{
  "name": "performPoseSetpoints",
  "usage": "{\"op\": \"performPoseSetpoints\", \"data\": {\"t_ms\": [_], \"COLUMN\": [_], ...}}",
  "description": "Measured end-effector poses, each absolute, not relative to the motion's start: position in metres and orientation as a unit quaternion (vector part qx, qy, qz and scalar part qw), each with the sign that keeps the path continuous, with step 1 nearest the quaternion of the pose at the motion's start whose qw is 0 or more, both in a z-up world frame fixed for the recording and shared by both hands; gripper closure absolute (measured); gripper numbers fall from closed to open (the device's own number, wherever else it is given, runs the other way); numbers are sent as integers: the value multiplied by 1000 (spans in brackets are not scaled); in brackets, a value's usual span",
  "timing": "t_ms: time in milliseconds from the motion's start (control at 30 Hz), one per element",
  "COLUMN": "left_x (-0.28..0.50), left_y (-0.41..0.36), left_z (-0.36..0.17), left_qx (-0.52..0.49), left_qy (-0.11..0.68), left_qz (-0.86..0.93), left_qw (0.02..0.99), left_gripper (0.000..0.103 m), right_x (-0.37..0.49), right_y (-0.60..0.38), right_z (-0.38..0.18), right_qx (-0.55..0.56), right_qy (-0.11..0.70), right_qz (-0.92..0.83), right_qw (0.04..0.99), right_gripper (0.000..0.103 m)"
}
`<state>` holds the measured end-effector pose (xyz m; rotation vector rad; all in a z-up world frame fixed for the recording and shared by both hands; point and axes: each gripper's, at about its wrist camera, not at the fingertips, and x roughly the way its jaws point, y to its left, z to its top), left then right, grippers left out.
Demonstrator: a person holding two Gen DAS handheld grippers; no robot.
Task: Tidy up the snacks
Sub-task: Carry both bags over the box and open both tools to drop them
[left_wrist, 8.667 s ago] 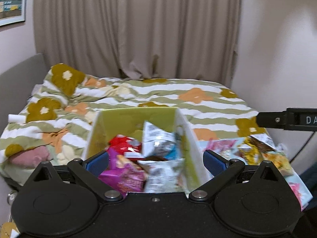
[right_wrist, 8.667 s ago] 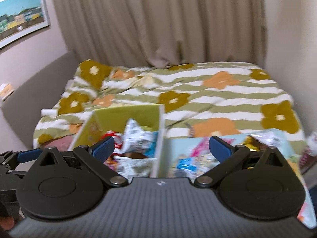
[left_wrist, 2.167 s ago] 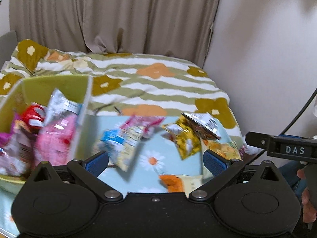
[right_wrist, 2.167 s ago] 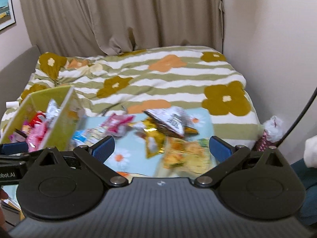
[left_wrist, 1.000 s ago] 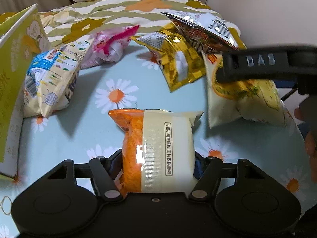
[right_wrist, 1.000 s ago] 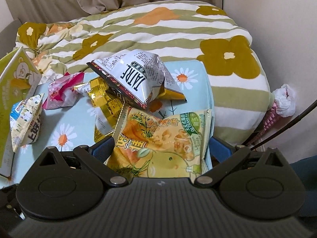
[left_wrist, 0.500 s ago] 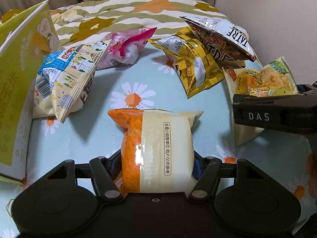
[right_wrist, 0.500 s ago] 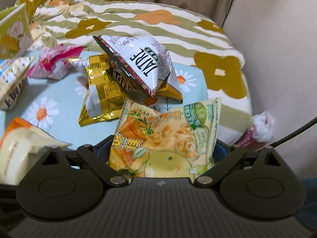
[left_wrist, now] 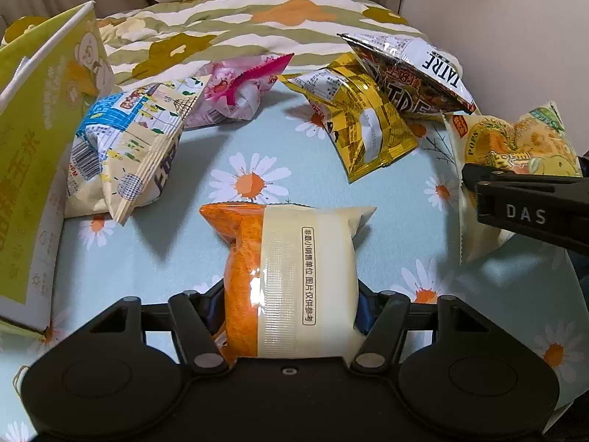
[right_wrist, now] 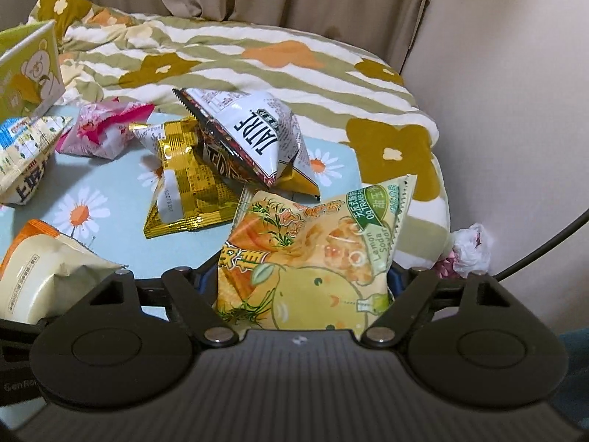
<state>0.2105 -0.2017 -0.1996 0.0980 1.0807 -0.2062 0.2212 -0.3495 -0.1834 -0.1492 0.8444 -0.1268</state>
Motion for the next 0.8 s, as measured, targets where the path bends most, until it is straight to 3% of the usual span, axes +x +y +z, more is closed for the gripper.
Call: {"op": "performPoseSetpoints", "data": {"t_ms": [267, 800], "left_x": [204, 166], "left_y": [-203, -160], "left_z": [-176, -72], "left_qx": [44, 12], "left_qy": [493, 389], "left_qz": [-98, -38], "left_qw": [863, 920], "left_gripper": [36, 36], "right_x": [213, 180], "right_y": [-352, -337], "right_z": [-164, -86], "right_qx": [-56, -4], "right_qy": [402, 348], "right_qz": [-49, 27], "right_qw": [913, 937], "right_gripper": [12, 13]}}
